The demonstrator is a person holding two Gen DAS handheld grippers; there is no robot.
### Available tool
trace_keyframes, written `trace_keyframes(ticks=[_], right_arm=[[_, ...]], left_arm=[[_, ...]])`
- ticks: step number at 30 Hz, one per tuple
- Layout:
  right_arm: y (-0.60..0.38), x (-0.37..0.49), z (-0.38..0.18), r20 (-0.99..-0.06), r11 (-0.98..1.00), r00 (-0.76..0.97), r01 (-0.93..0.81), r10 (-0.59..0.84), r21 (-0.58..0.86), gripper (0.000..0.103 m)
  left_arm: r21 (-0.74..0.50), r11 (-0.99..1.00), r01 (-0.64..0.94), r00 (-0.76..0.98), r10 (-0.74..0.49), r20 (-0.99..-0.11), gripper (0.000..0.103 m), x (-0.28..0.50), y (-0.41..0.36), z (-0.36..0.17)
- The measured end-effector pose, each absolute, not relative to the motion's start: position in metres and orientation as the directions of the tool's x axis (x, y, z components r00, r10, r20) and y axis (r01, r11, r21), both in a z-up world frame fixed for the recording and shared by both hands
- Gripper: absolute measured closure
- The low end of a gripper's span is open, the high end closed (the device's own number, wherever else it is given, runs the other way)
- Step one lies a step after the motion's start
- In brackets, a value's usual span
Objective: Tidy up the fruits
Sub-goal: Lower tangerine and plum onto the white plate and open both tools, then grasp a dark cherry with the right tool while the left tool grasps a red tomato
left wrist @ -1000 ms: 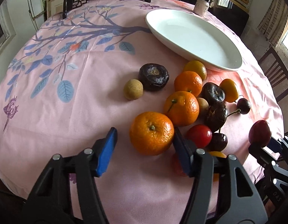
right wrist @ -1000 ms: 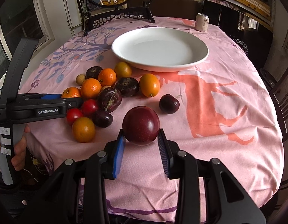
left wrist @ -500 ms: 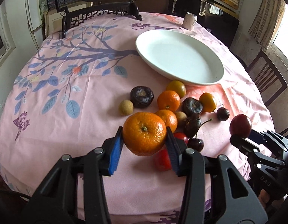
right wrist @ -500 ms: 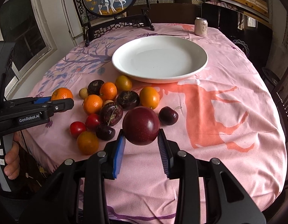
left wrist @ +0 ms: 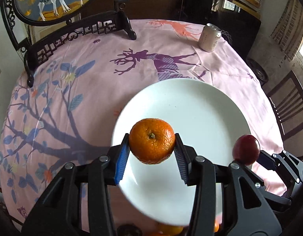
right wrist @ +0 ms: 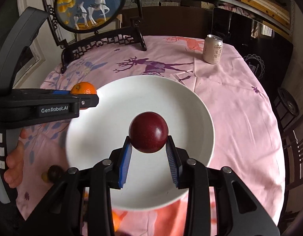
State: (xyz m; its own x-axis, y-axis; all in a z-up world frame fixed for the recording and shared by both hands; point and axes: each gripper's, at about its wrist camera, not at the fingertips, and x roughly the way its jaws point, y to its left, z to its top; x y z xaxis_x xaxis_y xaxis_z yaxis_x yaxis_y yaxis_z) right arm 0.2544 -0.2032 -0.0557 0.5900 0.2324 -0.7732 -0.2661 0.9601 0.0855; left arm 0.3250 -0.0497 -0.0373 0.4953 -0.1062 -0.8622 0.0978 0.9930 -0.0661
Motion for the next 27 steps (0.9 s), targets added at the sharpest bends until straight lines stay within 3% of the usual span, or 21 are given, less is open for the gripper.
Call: trace_keyframes(ticks=[6, 8, 10, 12, 15, 17, 19, 20, 27], right_arm=[[-0.192, 0.305, -0.085, -0.822, 0.957, 0.531, -0.285, 0.205, 0.054, 0.068], [-0.191, 0.309, -0.088, -0.822, 0.957, 0.535, -0.285, 0.196, 0.043, 0.061], [-0.191, 0.306, -0.084, -0.816, 0.959, 0.551, -0.282, 0.172, 0.012, 0.044], [-0.194, 0.295, -0.069, -0.789, 0.961, 0.593, -0.277, 0.160, -0.013, 0.043], [-0.207, 0.262, -0.043, -0.759, 0.965, 0.628, -0.264, 0.171, -0.001, 0.042], [-0.217, 0.223, -0.029, -0.741, 0.969, 0.646, -0.246, 0.185, 0.027, 0.034], [-0.222, 0.177, -0.024, -0.720, 0.969, 0.662, -0.240, 0.209, 0.061, 0.010], [-0.223, 0.153, -0.025, -0.709, 0.971, 0.673, -0.232, 0.209, 0.066, 0.006], [-0.213, 0.058, -0.048, -0.707, 0.980, 0.690, -0.195, 0.157, 0.028, 0.006]], left_arm=[[-0.083, 0.992, 0.094, 0.454, -0.116, -0.883, 0.058, 0.362, -0.060, -0.059], [-0.089, 0.992, 0.094, 0.439, -0.121, -0.890, 0.057, 0.365, -0.061, -0.063], [-0.101, 0.990, 0.094, 0.453, -0.133, -0.881, 0.036, 0.361, -0.057, -0.057], [-0.092, 0.990, 0.103, 0.499, -0.131, -0.857, 0.031, 0.347, -0.051, -0.042], [-0.098, 0.987, 0.124, 0.549, -0.150, -0.822, 0.029, 0.307, -0.038, -0.018], [-0.079, 0.988, 0.131, 0.585, -0.142, -0.799, 0.022, 0.268, -0.028, -0.008], [-0.040, 0.993, 0.111, 0.612, -0.100, -0.784, 0.013, 0.224, -0.018, -0.008], [-0.029, 0.994, 0.110, 0.619, -0.091, -0.780, 0.013, 0.203, -0.013, -0.012], [-0.089, 0.992, 0.085, 0.609, -0.122, -0.784, 0.013, 0.101, 0.019, -0.054]])
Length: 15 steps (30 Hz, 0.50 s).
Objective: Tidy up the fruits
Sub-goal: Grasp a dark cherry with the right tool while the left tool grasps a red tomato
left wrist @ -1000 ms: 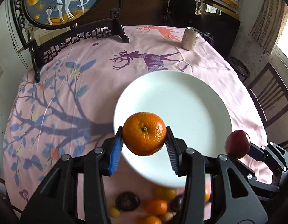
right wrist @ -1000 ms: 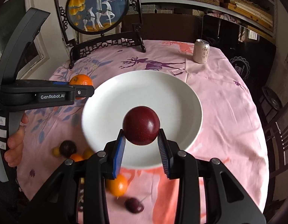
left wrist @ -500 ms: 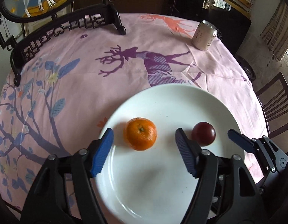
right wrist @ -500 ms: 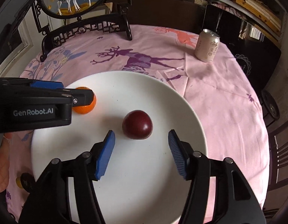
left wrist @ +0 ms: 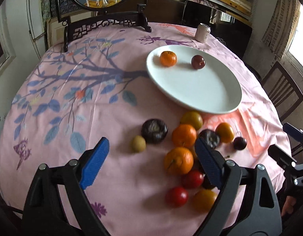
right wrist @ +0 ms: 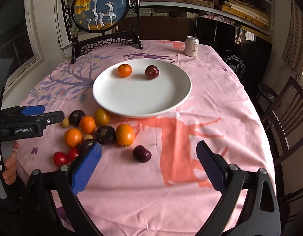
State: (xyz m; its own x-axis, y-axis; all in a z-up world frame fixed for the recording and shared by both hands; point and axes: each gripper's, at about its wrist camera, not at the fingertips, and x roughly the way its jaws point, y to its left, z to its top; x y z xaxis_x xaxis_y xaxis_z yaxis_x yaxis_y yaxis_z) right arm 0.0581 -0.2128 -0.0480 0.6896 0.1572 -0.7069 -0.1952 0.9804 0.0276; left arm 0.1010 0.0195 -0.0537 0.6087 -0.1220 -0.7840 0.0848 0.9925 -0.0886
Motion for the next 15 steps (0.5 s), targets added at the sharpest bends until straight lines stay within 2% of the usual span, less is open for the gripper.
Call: trace_keyframes(ticks=[4, 11, 12, 13, 15], right_arm=[[-0.206, 0.044, -0.053, -0.711, 0.977, 0.685, -0.211, 0.158, 0.014, 0.006], [-0.196, 0.060, -0.085, -0.741, 0.973, 0.654, -0.230, 0.151, -0.005, 0.007], [-0.195, 0.064, -0.089, -0.742, 0.973, 0.653, -0.232, 0.151, -0.006, 0.010], [-0.195, 0.070, -0.093, -0.748, 0.973, 0.648, -0.231, 0.147, -0.009, 0.023], [-0.194, 0.082, -0.102, -0.772, 0.974, 0.619, -0.226, 0.143, -0.001, 0.041]], left_arm=[[-0.041, 0.997, 0.064, 0.619, -0.072, -0.782, 0.013, 0.073, 0.029, -0.061], [-0.028, 0.995, 0.092, 0.582, -0.077, -0.809, 0.013, 0.045, 0.035, -0.076], [-0.032, 0.995, 0.093, 0.577, -0.080, -0.813, 0.013, 0.043, 0.036, -0.077], [-0.037, 0.995, 0.092, 0.575, -0.083, -0.814, 0.013, 0.041, 0.037, -0.078], [-0.042, 0.995, 0.093, 0.573, -0.088, -0.815, 0.013, 0.040, 0.037, -0.078]])
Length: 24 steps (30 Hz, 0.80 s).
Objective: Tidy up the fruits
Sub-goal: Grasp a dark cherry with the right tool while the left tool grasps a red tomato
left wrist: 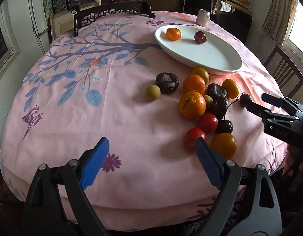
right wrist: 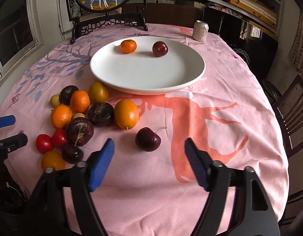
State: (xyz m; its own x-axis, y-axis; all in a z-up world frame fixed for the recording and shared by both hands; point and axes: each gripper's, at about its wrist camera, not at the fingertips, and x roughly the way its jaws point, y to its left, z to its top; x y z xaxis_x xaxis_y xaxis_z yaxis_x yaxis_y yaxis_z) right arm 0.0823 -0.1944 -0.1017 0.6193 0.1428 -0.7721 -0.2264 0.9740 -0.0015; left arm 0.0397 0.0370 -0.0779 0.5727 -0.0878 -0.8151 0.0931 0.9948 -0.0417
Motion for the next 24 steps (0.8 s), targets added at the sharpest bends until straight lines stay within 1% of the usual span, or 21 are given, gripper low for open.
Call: trace_keyframes(ticks=[3, 4, 7, 11, 14, 15, 17, 18, 19, 20, 21, 24], right_arm=[[-0.193, 0.100, -0.116, -0.800, 0.974, 0.583, -0.225, 0.141, 0.008, 0.059], [-0.192, 0.104, -0.120, -0.811, 0.975, 0.569, -0.220, 0.135, 0.008, 0.070], [-0.196, 0.094, -0.109, -0.793, 0.975, 0.588, -0.218, 0.158, 0.033, 0.072], [-0.202, 0.064, -0.082, -0.757, 0.977, 0.635, -0.211, 0.152, 0.020, 0.072], [-0.206, 0.045, -0.075, -0.748, 0.976, 0.646, -0.219, 0.155, 0.013, 0.072], [-0.206, 0.040, -0.075, -0.747, 0.975, 0.646, -0.220, 0.155, 0.012, 0.072], [-0.206, 0.035, -0.076, -0.751, 0.973, 0.638, -0.227, 0.172, 0.031, 0.072], [-0.206, 0.034, -0.076, -0.751, 0.972, 0.635, -0.231, 0.181, 0.038, 0.072], [-0.205, 0.033, -0.076, -0.750, 0.972, 0.636, -0.233, 0.183, 0.039, 0.072], [-0.204, 0.033, -0.077, -0.749, 0.971, 0.636, -0.234, 0.185, 0.041, 0.072], [-0.204, 0.033, -0.077, -0.749, 0.971, 0.635, -0.236, 0.188, 0.044, 0.072], [-0.203, 0.032, -0.076, -0.746, 0.970, 0.637, -0.239, 0.195, 0.050, 0.072]], left_arm=[[-0.045, 0.993, 0.108, 0.568, -0.099, -0.817, 0.013, 0.038, 0.034, -0.077], [-0.042, 0.993, 0.113, 0.565, -0.099, -0.819, 0.013, 0.037, 0.032, -0.078], [-0.036, 0.993, 0.116, 0.558, -0.095, -0.825, 0.013, 0.037, 0.030, -0.080], [-0.056, 0.988, 0.141, 0.538, -0.124, -0.834, 0.013, 0.039, 0.025, -0.086], [-0.053, 0.985, 0.165, 0.525, -0.134, -0.841, 0.015, 0.042, 0.015, -0.093], [-0.056, 0.983, 0.174, 0.519, -0.140, -0.843, 0.019, 0.044, 0.011, -0.095], [-0.073, 0.979, 0.191, 0.497, -0.161, -0.853, 0.032, 0.049, 0.005, -0.102], [-0.085, 0.976, 0.201, 0.485, -0.174, -0.857, 0.046, 0.052, 0.001, -0.106], [-0.071, 0.977, 0.203, 0.496, -0.165, -0.852, 0.049, 0.054, -0.002, -0.108], [-0.063, 0.977, 0.204, 0.508, -0.161, -0.846, 0.054, 0.054, -0.004, -0.108], [-0.079, 0.973, 0.215, 0.504, -0.180, -0.845, 0.072, 0.055, -0.006, -0.107], [-0.105, 0.971, 0.213, 0.508, -0.202, -0.838, 0.073, 0.053, -0.005, -0.103]])
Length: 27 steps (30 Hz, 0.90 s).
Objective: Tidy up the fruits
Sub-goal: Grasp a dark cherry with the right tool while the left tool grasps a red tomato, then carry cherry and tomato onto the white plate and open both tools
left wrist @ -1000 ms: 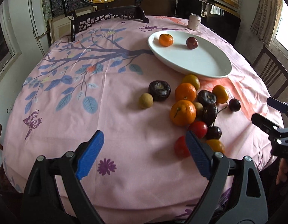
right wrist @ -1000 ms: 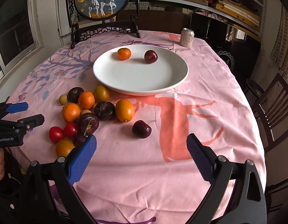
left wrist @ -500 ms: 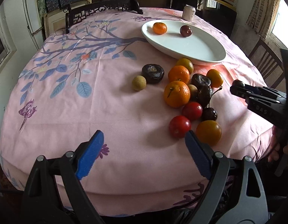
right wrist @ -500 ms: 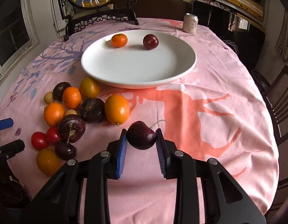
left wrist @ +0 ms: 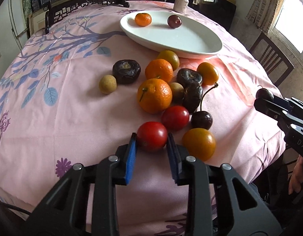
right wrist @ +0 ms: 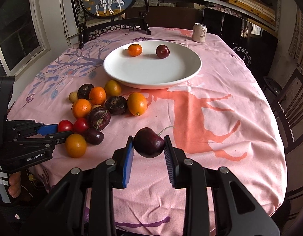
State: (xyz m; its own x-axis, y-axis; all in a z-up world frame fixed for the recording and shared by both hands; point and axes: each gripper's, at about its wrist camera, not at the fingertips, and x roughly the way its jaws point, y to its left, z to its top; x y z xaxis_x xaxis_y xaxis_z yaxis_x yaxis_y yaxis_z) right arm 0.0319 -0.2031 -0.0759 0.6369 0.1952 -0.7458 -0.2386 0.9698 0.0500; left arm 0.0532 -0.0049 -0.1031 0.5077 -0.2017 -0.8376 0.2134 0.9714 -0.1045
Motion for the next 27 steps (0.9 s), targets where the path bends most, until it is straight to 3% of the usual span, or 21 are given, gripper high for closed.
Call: trace_keyframes(ticks=[14, 22, 27], right_arm=[[-0.207, 0.050, -0.070, -0.729, 0.967, 0.646, -0.242, 0.226, 0.085, 0.072], [-0.215, 0.145, -0.025, -0.690, 0.970, 0.693, -0.237, 0.208, 0.055, 0.072], [-0.215, 0.241, -0.045, -0.759, 0.976, 0.627, -0.213, 0.175, 0.049, 0.072]], left_arm=[[-0.066, 0.971, 0.231, 0.615, -0.198, -0.764, 0.073, 0.079, -0.002, -0.035], [-0.040, 0.980, 0.195, 0.598, -0.151, -0.787, 0.073, 0.221, -0.033, 0.004], [-0.063, 0.985, 0.163, 0.522, -0.140, -0.842, 0.073, 0.306, -0.061, -0.023]])
